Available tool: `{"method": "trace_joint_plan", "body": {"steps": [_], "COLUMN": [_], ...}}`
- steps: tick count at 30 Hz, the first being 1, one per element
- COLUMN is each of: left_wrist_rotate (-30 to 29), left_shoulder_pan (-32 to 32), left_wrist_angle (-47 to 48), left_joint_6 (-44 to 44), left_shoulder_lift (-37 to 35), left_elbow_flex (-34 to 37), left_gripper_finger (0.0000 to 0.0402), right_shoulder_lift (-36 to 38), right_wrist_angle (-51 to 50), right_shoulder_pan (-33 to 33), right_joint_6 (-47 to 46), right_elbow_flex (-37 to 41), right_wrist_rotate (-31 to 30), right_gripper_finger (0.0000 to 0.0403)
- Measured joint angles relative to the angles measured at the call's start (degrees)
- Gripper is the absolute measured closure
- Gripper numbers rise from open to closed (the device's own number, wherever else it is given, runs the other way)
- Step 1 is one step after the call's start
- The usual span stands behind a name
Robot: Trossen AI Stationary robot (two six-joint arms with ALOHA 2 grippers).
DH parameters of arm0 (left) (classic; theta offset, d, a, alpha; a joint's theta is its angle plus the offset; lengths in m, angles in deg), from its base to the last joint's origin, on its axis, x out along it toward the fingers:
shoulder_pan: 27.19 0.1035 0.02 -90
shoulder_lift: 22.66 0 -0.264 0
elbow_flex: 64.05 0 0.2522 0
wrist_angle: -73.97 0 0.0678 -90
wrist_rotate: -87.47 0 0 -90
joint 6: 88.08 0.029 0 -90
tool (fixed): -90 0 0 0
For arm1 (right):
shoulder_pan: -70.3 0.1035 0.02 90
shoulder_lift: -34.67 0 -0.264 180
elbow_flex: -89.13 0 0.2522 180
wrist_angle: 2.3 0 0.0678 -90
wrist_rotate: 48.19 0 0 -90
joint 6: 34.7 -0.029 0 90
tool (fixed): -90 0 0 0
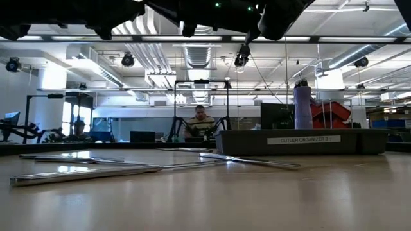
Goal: Sort silverware
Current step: Put the silver knife into the gray silverware tray
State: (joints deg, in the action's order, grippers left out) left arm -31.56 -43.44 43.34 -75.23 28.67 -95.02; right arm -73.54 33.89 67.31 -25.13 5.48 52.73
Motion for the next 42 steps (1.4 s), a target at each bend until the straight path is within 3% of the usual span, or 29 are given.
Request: {"method": "trace_joint_plan", "body": {"steps": [3,5,13,18,23,25,29,33,38,40,42], "left_wrist_rotate": [-0.1,-0.2,-0.4,-0.7,-0.9,-2.1,-8.5,-9.1,-9.3,-9.5,-9.5], "left_shoulder_pan": [0.0,0.0,0.2,0.3,0.3,0.3,0.3,0.3,0.4,0.5,0.8], "left_wrist_angle": [0.1,0.0,-1.1,-2.4,-3.0,-3.0,-3.2,-2.5,0.1,0.9,1.0], "left_joint_6": [0.5,0.4,0.4,0.4,1.7,2.1,3.1,6.1,4.7,3.8,3.3], "left_shoulder_lift": [0.3,0.9,2.7,3.7,3.6,3.2,2.0,2.0,3.0,4.0,5.4], "left_elbow_flex": [0.0,0.0,0.0,0.0,0.0,0.0,0.0,0.0,0.1,0.1,0.1], "left_gripper_finger": [0.0377,0.0377,0.0378,0.0378,0.0373,0.0345,0.0259,0.0181,0.0125,0.0119,0.0119], "right_shoulder_lift": [0.0,0.0,0.0,0.0,0.2,0.9,3.6,8.1,15.5,17.3,18.5], "right_wrist_angle": [0.0,-0.3,-1.5,-3.1,-3.8,-6.2,-16.5,-28.4,-59.0,-73.0,-85.8], "right_shoulder_pan": [0.0,0.0,0.1,0.1,0.0,-0.2,-1.2,-1.9,-4.8,-6.8,-9.3], "right_joint_6": [0.4,0.1,-2.2,-1.3,-2.3,-2.6,-6.4,-6.8,-13.2,-19.8,-29.0], "right_elbow_flex": [0.0,-0.1,-0.7,-0.8,-0.8,-0.9,-1.3,-1.8,-4.4,-5.1,-5.8], "right_wrist_rotate": [0.5,0.5,0.0,0.1,0.0,-0.3,-0.7,-1.9,-15.9,-22.2,-24.0], "right_gripper_finger": [0.0387,0.0389,0.0324,0.0383,0.0384,0.0384,0.0384,0.0384,0.0384,0.0384,0.0384]}}
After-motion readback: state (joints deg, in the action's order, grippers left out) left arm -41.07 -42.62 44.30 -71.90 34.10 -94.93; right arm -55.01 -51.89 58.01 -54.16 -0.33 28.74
